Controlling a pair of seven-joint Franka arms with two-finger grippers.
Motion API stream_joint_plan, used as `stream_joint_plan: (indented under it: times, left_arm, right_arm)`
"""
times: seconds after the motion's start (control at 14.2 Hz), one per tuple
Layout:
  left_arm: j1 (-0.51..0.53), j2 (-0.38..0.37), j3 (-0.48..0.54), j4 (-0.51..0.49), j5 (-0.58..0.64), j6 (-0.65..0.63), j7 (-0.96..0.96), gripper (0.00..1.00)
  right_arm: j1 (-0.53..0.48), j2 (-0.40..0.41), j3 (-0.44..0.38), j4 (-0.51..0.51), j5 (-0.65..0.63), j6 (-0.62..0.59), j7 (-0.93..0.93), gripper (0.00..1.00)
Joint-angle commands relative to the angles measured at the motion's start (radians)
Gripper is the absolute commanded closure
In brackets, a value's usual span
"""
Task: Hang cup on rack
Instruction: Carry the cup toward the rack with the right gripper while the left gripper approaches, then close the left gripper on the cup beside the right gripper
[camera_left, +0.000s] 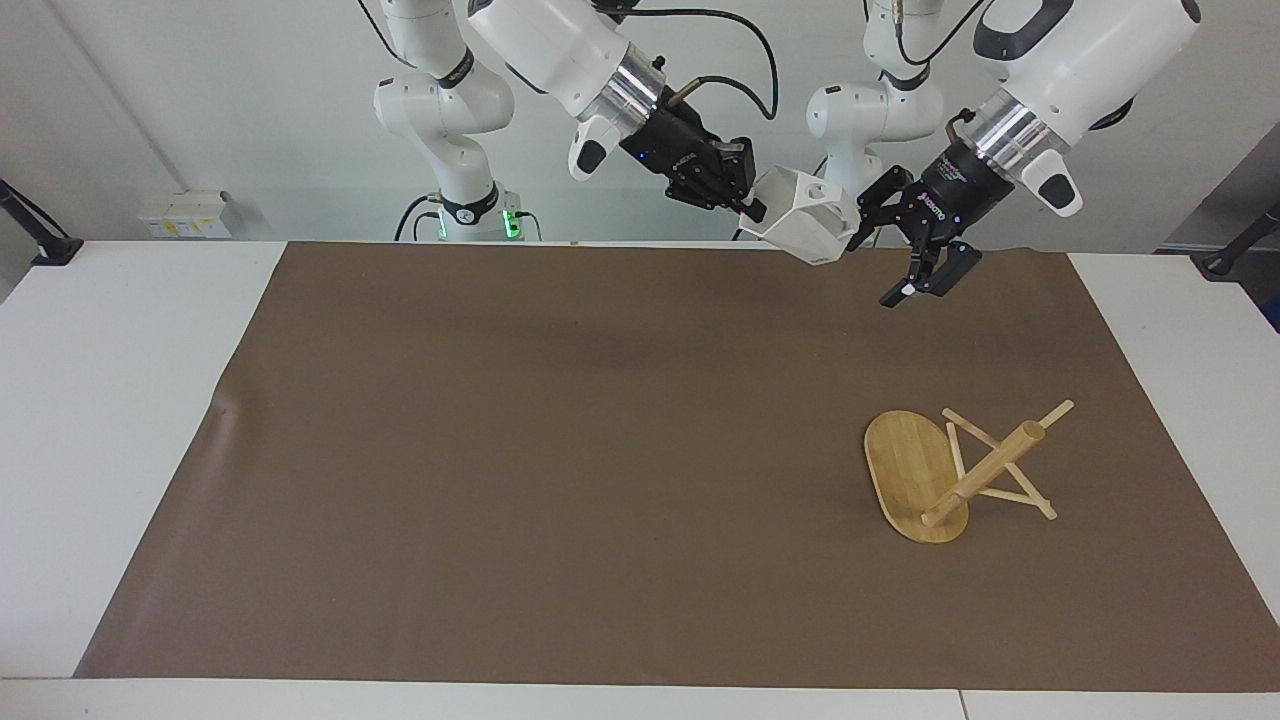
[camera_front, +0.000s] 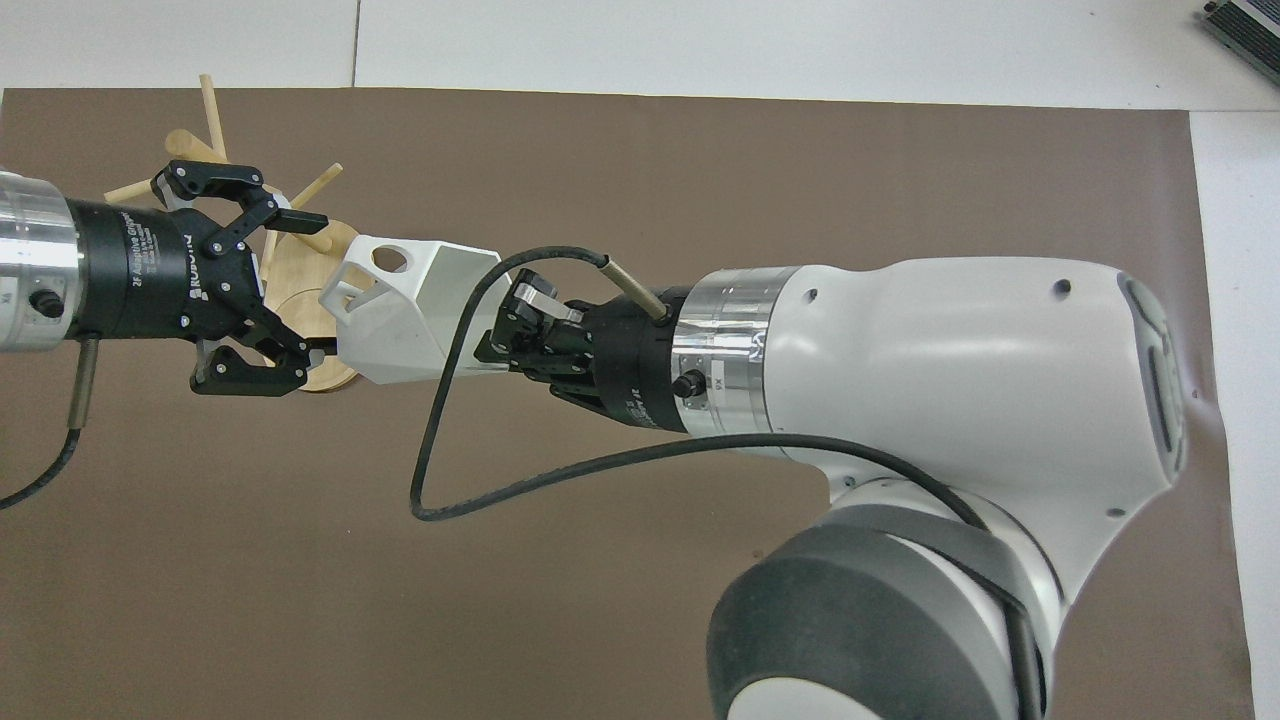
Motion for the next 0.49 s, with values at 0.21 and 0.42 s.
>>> stream_joint_plan:
  times: [0.21, 0.42]
  left_arm:
    - [-0.021, -0.023, 0.002, -0.019, -0.015, -0.032, -0.018, 0.0]
    - [-0.013, -0.025, 0.015, -0.012, -0.044, -0.11, -0.018, 0.0]
  right_arm:
    - [-0.005, -0.004, 0.009, -0.012, 0.03, 0.019, 0.003, 1.0]
    - [-0.005, -0.004, 0.009, -0.012, 0.03, 0.016, 0.003, 1.0]
